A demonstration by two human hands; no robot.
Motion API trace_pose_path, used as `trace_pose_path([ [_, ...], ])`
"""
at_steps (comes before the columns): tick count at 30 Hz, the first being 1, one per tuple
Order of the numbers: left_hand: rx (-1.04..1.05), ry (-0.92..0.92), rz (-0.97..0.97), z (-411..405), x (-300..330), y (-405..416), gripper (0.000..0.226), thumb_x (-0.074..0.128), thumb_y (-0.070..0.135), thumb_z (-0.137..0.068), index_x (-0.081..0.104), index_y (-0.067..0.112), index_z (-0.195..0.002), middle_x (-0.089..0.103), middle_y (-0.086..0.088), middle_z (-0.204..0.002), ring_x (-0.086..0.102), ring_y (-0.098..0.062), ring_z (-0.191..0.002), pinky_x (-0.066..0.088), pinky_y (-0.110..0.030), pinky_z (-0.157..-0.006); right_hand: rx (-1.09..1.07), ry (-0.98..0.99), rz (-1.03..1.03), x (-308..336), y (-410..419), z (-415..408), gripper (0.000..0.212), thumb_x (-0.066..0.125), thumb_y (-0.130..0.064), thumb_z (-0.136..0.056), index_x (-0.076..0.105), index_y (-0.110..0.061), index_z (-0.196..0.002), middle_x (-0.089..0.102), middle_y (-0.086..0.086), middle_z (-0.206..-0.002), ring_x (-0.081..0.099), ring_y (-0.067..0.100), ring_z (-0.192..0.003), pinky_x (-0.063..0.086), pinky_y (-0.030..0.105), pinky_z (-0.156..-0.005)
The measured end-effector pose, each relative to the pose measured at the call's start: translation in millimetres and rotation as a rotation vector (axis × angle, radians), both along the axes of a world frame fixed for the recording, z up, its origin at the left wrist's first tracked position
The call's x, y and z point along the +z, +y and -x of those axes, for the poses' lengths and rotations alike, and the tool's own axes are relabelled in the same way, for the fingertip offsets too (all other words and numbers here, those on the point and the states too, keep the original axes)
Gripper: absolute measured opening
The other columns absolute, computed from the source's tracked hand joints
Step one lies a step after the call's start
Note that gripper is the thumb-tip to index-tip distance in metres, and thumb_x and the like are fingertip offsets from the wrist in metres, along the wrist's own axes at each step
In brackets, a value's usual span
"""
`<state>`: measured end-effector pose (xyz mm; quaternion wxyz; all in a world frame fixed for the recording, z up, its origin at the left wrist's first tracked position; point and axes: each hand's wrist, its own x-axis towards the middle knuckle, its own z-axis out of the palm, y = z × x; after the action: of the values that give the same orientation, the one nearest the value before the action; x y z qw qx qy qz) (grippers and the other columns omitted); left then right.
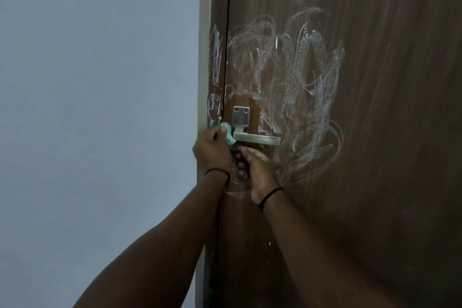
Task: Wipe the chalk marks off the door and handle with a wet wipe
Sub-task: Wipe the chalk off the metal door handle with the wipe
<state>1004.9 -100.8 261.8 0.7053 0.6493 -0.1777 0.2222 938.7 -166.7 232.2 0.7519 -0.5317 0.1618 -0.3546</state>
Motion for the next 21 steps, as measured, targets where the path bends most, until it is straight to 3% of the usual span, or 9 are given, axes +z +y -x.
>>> trace_pose_path([
  [3,0.008,-0.163,-0.010,1,25,-10,0.015,0.068,0.012,-0.086,0.076,0.014,-0.098,0.063,0.009,-0.090,0.056,-0.005,-0.082,0.034,0.005,-0.069,-0.066,0.053,-0.003,-8,-10,3,0.016,0.057,-0.009,-0.095,0.070,-0.005,-0.103,0.064,0.002,-0.075,0.050,0.007,-0.054,0.038,0.021,-0.044],
  [7,0.002,-0.132,-0.081,-5,14,-16,0.015,0.067,0.003,-0.084,0.075,0.011,-0.093,0.069,0.001,-0.095,0.061,-0.013,-0.089,0.033,0.002,-0.069,-0.108,0.159,0.111,-24,-24,13,0.013,0.058,-0.009,-0.094,0.071,-0.006,-0.095,0.062,0.002,-0.071,0.049,0.008,-0.055,0.041,0.021,-0.048],
  [11,-0.009,-0.013,-0.138,-2,-21,-15,0.012,0.065,0.005,-0.085,0.074,0.013,-0.090,0.072,-0.001,-0.093,0.063,-0.015,-0.085,0.040,-0.012,-0.066,-0.136,0.227,0.174,-43,-34,18,0.011,0.062,-0.012,-0.093,0.071,-0.006,-0.091,0.061,0.000,-0.068,0.051,0.008,-0.056,0.043,0.020,-0.048],
  [14,-0.022,0.107,-0.177,3,-34,-15,0.012,0.065,0.006,-0.086,0.074,0.012,-0.089,0.073,-0.002,-0.092,0.060,-0.011,-0.080,0.037,-0.009,-0.059,-0.140,0.236,0.179,-50,-31,17,0.013,0.060,-0.009,-0.094,0.070,-0.010,-0.086,0.063,0.002,-0.070,0.054,0.010,-0.058,0.046,0.022,-0.050],
  [15,-0.050,0.166,-0.187,5,-37,-16,0.011,0.065,0.007,-0.086,0.075,0.012,-0.089,0.073,-0.002,-0.091,0.061,-0.011,-0.079,0.043,-0.011,-0.060,-0.147,0.232,0.181,-50,-29,17,0.014,0.059,-0.008,-0.094,0.070,-0.010,-0.087,0.064,0.004,-0.072,0.056,0.012,-0.060,0.048,0.023,-0.051],
  [17,-0.180,0.363,-0.089,12,-41,-21,0.010,0.066,0.005,-0.085,0.074,0.008,-0.090,0.074,-0.009,-0.090,0.067,-0.017,-0.075,0.057,-0.025,-0.065,-0.165,0.201,0.199,-47,-23,16,0.012,0.057,-0.006,-0.095,0.068,-0.009,-0.096,0.069,0.006,-0.081,0.062,0.015,-0.067,0.054,0.028,-0.056],
  [18,-0.240,0.467,0.000,16,-41,-24,0.010,0.067,0.003,-0.084,0.074,0.006,-0.090,0.074,-0.012,-0.086,0.068,-0.019,-0.068,0.058,-0.027,-0.059,-0.170,0.176,0.232,-43,-21,16,0.014,0.057,-0.005,-0.095,0.066,-0.011,-0.104,0.071,0.006,-0.087,0.066,0.016,-0.070,0.057,0.030,-0.060],
  [20,-0.334,0.586,0.127,22,-38,-25,0.008,0.068,0.002,-0.082,0.074,0.005,-0.088,0.072,-0.013,-0.075,0.062,-0.016,-0.049,0.049,-0.022,-0.041,-0.177,0.122,0.338,-35,-20,14,0.029,0.059,-0.004,-0.093,0.062,-0.018,-0.118,0.072,0.004,-0.096,0.070,0.016,-0.080,0.060,0.033,-0.070],
  [21,-0.382,0.601,0.156,22,-36,-25,0.007,0.068,0.002,-0.082,0.074,0.005,-0.086,0.071,-0.012,-0.070,0.060,-0.016,-0.046,0.047,-0.023,-0.040,-0.189,0.114,0.396,-31,-19,13,0.033,0.061,-0.004,-0.093,0.062,-0.020,-0.121,0.072,0.003,-0.098,0.071,0.015,-0.083,0.061,0.033,-0.073],
])
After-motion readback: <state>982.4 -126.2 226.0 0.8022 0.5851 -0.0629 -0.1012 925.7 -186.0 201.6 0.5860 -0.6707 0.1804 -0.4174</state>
